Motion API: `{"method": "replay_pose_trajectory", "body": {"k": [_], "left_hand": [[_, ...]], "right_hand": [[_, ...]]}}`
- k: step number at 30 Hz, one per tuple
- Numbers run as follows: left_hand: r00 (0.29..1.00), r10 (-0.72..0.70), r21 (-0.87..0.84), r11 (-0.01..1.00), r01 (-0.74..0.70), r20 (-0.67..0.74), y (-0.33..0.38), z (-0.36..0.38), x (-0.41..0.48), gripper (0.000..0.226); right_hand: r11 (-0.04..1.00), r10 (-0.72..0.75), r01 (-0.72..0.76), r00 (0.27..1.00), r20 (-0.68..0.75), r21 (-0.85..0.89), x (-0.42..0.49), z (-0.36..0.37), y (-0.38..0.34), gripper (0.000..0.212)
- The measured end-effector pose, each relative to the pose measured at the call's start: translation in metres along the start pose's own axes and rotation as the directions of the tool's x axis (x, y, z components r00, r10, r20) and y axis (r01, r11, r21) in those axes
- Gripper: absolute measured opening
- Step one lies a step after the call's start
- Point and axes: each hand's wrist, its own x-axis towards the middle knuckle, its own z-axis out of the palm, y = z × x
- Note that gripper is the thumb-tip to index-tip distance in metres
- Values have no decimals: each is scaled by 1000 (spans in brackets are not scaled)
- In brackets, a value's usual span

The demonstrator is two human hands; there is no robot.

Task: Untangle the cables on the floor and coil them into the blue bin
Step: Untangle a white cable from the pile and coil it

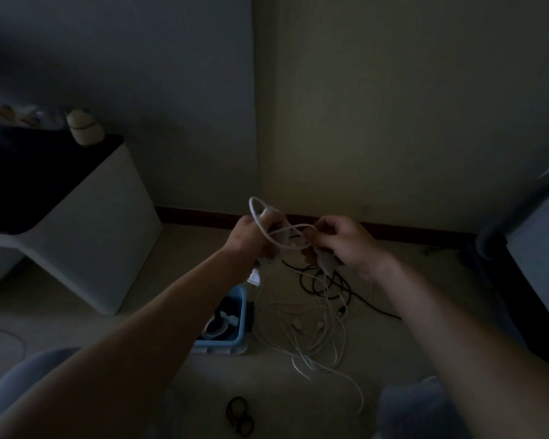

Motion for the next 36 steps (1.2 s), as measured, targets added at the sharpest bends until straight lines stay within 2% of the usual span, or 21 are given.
{"method": "replay_pose_trajectory", "body": {"k": [3, 6, 8, 12, 14, 17, 20, 22, 23, 25, 27, 28, 30, 32, 34, 36], "left_hand": [[995, 28, -53, 998, -33, -98, 3, -3, 2, 32], [970, 13, -31, 999, -21, -242, 3, -5, 2, 31], [942, 3, -17, 1000, -9, -335, 4, -8, 3, 32], [877, 6, -22, 1000, -19, -480, 10, -12, 2, 36], [863, 18, 9, 1000, -15, -504, 11, -14, 2, 40], [856, -11, -52, 998, -19, -517, 6, -18, 7, 34], [845, -4, -21, 1000, -9, -535, -1, -18, 12, 30], [874, 39, 19, 999, -34, -484, -2, -15, 12, 31], [900, 99, 121, 991, -52, -424, -4, -15, 14, 30], [921, 122, 330, 944, 8, -371, 0, -11, 10, 20], [932, 204, 514, 858, -24, -298, -1, -7, 8, 21], [960, 173, 515, 856, -35, -222, 0, -2, 6, 21], [980, 163, 583, 810, -64, -117, -8, 2, 6, 24], [993, 114, 646, 760, -72, -24, -11, 6, 6, 25], [994, 95, 730, 675, -105, 55, -12, 7, 6, 32], [993, 80, 744, 657, -120, 90, -12, 10, 4, 41]], "right_hand": [[991, 96, -103, 991, 96, 80, -2, 3, -1, 15], [984, 114, -124, 989, 90, 126, -3, 5, -2, 12], [987, 105, -115, 990, 90, 110, -4, 5, -2, 11], [992, 102, -112, 978, 181, 50, -7, 2, -2, 13], [993, 87, -101, 975, 207, 59, -8, 0, -3, 11], [988, 66, -105, 952, 300, 115, -9, -3, -5, 8], [993, 73, -104, 919, 389, 58, -12, 0, -8, 15], [993, 99, -116, 920, 379, 22, -12, 3, -9, 21], [992, 109, -124, 931, 348, 21, -10, 4, -9, 22], [996, 84, -90, 970, 229, 13, -6, 6, -7, 24], [986, -54, 66, 995, 86, -153, -2, 8, -5, 39], [943, -149, 160, 987, 57, -293, -2, 9, -5, 54], [804, -326, 339, 938, 115, -488, -5, 11, -7, 73], [698, -439, 466, 878, 189, -543, -6, 17, -7, 59], [639, -484, 502, 851, 201, -583, -6, 22, -6, 31], [612, -523, 511, 834, 176, -604, -7, 24, -7, 13]]}}
